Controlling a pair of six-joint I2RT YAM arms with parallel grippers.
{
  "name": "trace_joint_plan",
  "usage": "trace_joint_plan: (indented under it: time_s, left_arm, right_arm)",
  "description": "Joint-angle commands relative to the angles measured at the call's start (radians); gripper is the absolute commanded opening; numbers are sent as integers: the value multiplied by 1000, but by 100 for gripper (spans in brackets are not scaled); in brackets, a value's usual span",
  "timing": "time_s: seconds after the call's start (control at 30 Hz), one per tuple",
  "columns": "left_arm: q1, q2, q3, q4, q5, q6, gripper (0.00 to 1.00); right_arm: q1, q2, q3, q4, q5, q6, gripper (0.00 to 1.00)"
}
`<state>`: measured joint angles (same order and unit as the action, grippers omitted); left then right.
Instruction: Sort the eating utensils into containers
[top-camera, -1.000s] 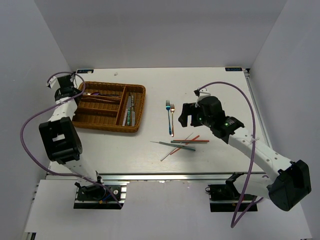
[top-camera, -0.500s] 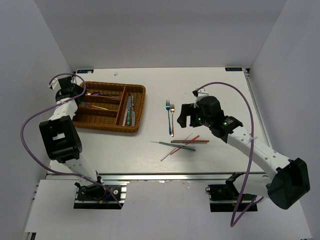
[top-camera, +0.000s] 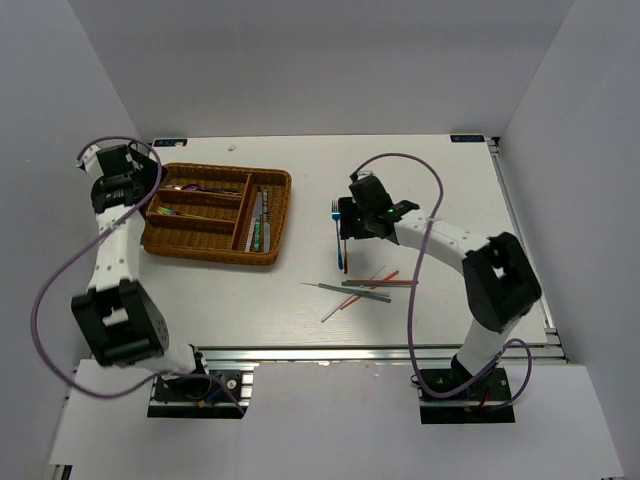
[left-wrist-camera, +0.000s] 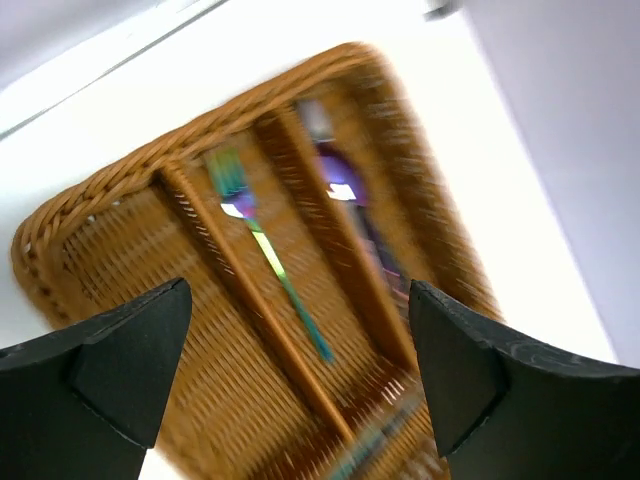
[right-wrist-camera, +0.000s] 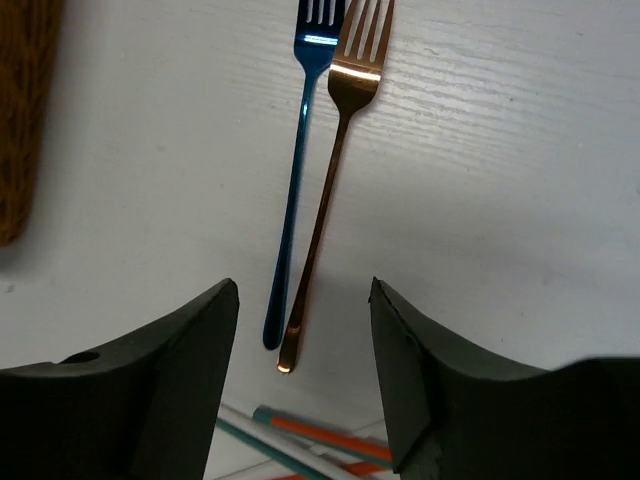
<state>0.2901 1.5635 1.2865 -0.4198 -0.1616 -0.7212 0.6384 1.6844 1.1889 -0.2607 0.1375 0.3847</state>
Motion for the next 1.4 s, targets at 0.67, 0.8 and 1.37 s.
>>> trace_joint_plan:
  time_s: [0.67, 0.8, 1.37]
  left_arm:
    - [-163, -625, -484, 93, 301, 206, 98]
    - [-167, -628, -486, 98, 307, 206, 98]
    - [-265, -585, -496, 160, 370, 142, 98]
  right_arm:
    - [23, 414, 327, -60, 198, -17, 34]
    - [21, 416, 322, -58, 209, -10, 33]
    - [-19, 399, 261, -58, 234, 31, 0]
